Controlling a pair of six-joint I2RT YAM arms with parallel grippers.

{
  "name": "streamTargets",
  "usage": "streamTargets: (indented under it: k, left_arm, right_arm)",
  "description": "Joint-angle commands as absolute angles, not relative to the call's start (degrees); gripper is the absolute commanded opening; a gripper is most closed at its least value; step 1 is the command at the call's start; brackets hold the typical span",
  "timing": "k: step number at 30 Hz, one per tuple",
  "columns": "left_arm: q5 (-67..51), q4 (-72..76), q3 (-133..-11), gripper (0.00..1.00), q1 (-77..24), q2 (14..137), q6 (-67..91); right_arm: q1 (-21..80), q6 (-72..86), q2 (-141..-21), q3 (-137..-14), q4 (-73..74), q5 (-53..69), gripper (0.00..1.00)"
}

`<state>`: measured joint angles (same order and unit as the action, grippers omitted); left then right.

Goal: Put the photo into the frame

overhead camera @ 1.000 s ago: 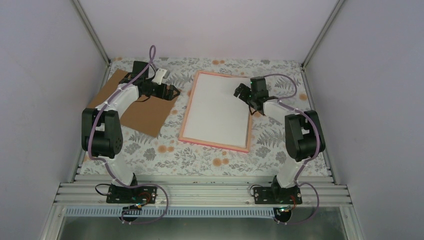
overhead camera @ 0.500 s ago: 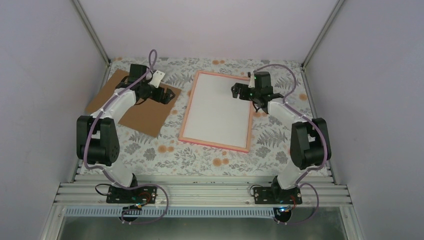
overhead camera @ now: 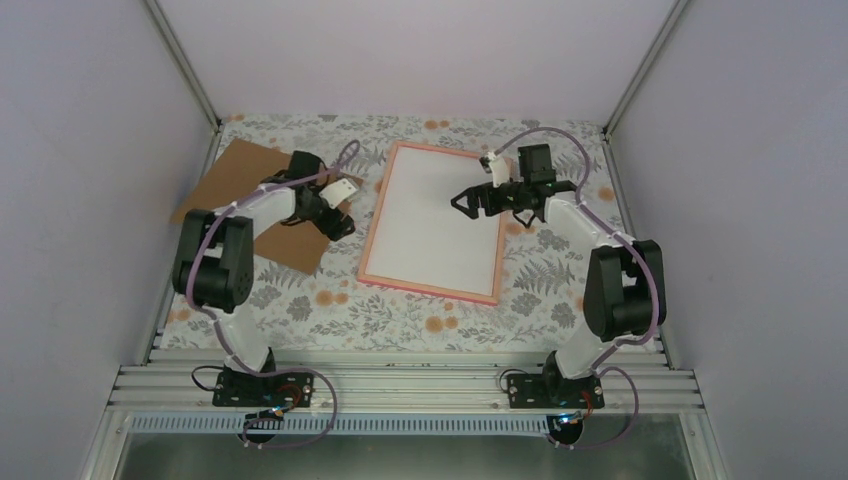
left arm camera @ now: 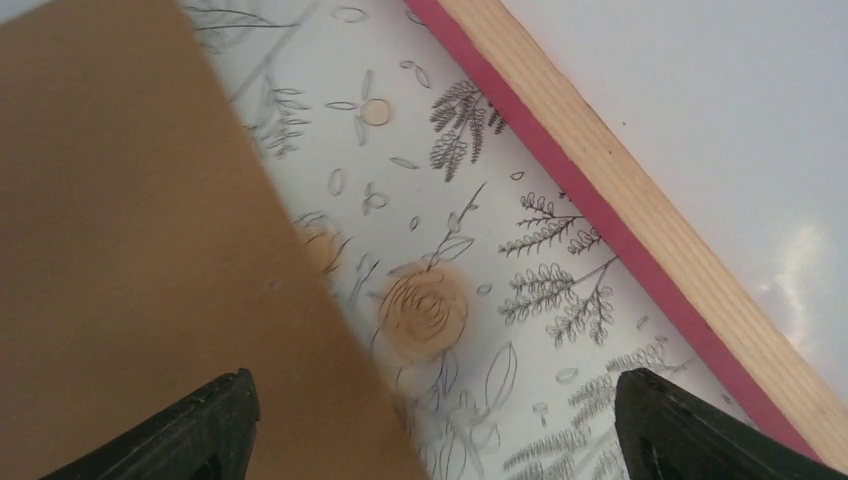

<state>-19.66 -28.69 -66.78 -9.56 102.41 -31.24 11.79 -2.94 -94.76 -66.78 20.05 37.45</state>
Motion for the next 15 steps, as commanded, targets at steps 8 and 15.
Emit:
streamTargets:
  k: [8, 15]
  left_arm:
    - [-11.99, -26.66, -78.24, 0.80, -15.22, 116.03, -38.37]
    - [-13.08, -28.84, -86.77, 0.79, -19.19, 125.11, -36.89]
  right_arm:
    - [4.46, -6.47, -94.93, -61.12, 23.65, 42.68, 1.00]
    - [-0.03, -7.04, -92.27, -58.62, 24.75, 42.76, 1.00]
